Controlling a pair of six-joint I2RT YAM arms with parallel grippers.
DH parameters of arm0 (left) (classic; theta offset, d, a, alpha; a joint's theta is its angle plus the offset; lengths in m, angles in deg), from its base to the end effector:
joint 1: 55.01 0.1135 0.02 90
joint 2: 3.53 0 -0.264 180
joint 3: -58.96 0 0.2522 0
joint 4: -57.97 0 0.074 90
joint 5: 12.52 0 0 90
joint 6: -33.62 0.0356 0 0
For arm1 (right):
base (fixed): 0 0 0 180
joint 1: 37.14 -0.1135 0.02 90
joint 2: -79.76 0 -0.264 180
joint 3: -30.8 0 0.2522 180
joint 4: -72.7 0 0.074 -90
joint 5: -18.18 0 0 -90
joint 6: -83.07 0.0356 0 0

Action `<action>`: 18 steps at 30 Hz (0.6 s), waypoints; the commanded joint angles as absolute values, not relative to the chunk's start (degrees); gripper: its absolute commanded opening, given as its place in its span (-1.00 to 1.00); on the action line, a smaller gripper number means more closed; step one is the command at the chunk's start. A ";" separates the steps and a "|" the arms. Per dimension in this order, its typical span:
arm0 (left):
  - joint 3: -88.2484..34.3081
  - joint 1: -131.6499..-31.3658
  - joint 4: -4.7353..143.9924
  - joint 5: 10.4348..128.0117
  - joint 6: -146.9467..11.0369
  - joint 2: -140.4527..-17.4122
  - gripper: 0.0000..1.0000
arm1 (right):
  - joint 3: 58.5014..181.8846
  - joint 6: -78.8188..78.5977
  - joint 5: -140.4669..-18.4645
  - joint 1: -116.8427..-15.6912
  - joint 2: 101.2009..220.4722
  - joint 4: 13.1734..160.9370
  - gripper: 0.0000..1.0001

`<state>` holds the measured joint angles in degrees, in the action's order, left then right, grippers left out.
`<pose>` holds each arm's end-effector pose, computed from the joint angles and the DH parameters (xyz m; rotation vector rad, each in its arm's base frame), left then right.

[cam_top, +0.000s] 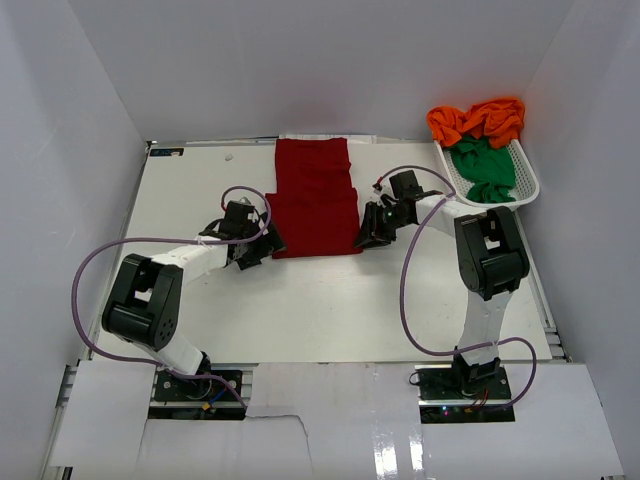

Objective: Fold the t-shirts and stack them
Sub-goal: Grab one side of the 2/3 rectangular tshirt with both arms

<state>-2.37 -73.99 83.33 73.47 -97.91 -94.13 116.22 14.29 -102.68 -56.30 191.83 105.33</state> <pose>0.2887 -0.1019 0.1649 -0.4796 2.5541 -0.4960 0.3700 0.1479 0.1551 -0.1543 2.6721 0.9444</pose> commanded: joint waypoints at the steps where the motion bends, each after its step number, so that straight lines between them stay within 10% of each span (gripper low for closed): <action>1: -0.07 -74.26 80.00 73.80 -99.88 -92.21 0.96 | 116.28 16.19 -104.08 -56.39 192.43 101.67 -0.31; 6: 0.37 -74.17 79.47 70.90 -100.93 -94.40 0.96 | 115.14 16.63 -104.87 -56.48 193.48 100.87 -0.47; 12: 1.08 -74.08 79.11 69.05 -101.64 -94.85 0.96 | 114.35 16.54 -105.31 -56.48 194.10 101.14 0.00; 18: 1.08 -74.08 80.26 70.10 -100.67 -93.97 0.96 | 114.43 15.05 -102.50 -56.48 192.17 103.51 0.07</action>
<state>-0.25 -73.97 77.69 70.54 -100.87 -94.09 115.26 16.78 -105.28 -56.28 193.71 101.53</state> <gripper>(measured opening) 0.979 0.529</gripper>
